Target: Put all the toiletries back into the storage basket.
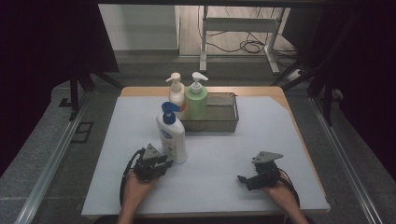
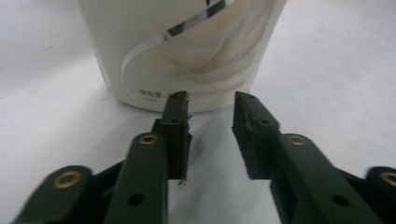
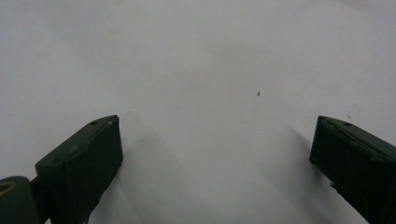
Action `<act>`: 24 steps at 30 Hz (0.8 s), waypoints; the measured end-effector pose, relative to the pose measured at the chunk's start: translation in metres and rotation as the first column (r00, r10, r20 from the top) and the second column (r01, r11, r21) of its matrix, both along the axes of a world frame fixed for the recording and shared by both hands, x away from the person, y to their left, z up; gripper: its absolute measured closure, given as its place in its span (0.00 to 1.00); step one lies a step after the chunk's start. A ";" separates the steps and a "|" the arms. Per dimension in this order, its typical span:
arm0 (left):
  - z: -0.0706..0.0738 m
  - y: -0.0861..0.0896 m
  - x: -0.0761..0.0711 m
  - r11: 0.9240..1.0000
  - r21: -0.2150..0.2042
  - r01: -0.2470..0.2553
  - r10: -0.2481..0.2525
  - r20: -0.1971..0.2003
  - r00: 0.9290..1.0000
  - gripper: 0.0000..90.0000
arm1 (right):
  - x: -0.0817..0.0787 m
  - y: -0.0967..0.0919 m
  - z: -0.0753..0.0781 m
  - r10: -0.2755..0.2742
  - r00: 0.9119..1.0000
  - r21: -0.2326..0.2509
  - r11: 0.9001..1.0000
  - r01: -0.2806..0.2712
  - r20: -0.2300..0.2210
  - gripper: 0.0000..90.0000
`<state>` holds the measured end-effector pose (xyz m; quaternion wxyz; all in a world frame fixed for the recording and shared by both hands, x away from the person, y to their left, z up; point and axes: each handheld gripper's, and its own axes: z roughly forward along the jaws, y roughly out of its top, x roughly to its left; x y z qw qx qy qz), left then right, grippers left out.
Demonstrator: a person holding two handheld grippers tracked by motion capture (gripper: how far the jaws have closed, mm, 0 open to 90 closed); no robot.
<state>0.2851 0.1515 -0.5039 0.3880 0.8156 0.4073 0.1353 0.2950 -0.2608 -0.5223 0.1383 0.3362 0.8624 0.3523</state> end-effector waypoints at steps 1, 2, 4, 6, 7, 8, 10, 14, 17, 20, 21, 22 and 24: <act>0.000 0.000 -0.001 1.000 0.002 -0.003 0.003 0.001 1.000 0.66 | 0.000 0.000 0.000 0.000 1.000 0.000 1.000 0.000 0.001 0.03; 0.000 0.001 -0.001 1.000 0.003 -0.007 0.007 0.001 1.000 0.64 | 0.000 0.000 0.000 0.002 1.000 0.003 1.000 -0.002 0.002 0.04; -0.001 0.002 -0.003 1.000 0.018 -0.013 0.013 0.002 1.000 0.60 | -0.001 0.000 0.001 0.003 1.000 0.003 1.000 -0.003 -0.001 0.05; -0.002 0.003 -0.005 0.999 0.027 -0.027 0.026 0.009 1.000 0.56 | -0.001 0.000 0.001 0.005 1.000 0.005 1.000 -0.005 -0.002 0.05; -0.002 0.004 -0.006 0.999 0.032 -0.031 0.031 0.010 0.999 0.55 | -0.002 0.000 0.002 0.007 1.000 0.006 1.000 -0.007 0.002 0.05; -0.002 0.005 -0.007 0.999 0.032 -0.038 0.038 0.011 0.999 0.53 | -0.002 0.001 0.003 0.009 1.000 0.008 1.000 -0.009 0.005 0.05; -0.003 0.007 -0.007 0.998 0.031 -0.048 0.048 0.011 0.999 0.50 | -0.003 0.002 0.005 0.014 1.000 0.015 1.000 -0.014 0.010 0.05; -0.003 0.009 -0.007 0.998 0.024 -0.058 0.058 0.008 0.998 0.43 | -0.005 0.004 0.009 0.026 0.999 0.021 0.999 -0.027 0.023 0.05; -0.006 0.007 -0.010 0.998 0.041 -0.057 0.057 0.001 0.998 0.37 | -0.005 0.005 0.011 0.032 0.999 0.019 0.999 -0.032 0.024 0.05; -0.009 0.007 -0.014 0.996 0.063 -0.063 0.063 -0.004 0.998 0.32 | -0.005 0.006 0.013 0.037 0.999 0.026 0.999 -0.038 0.025 0.04; -0.009 0.008 -0.015 0.996 0.059 -0.065 0.065 -0.005 0.998 0.31 | -0.005 0.006 0.014 0.036 0.999 0.034 0.999 -0.036 0.022 0.04; -0.009 0.009 -0.016 0.996 0.057 -0.067 0.067 -0.007 0.998 0.30 | -0.005 0.006 0.016 0.038 0.999 0.037 0.999 -0.039 0.025 0.04; -0.009 0.009 -0.017 0.996 0.051 -0.071 0.071 -0.004 0.997 0.27 | -0.005 0.006 0.018 0.040 0.999 0.040 0.998 -0.042 0.030 0.04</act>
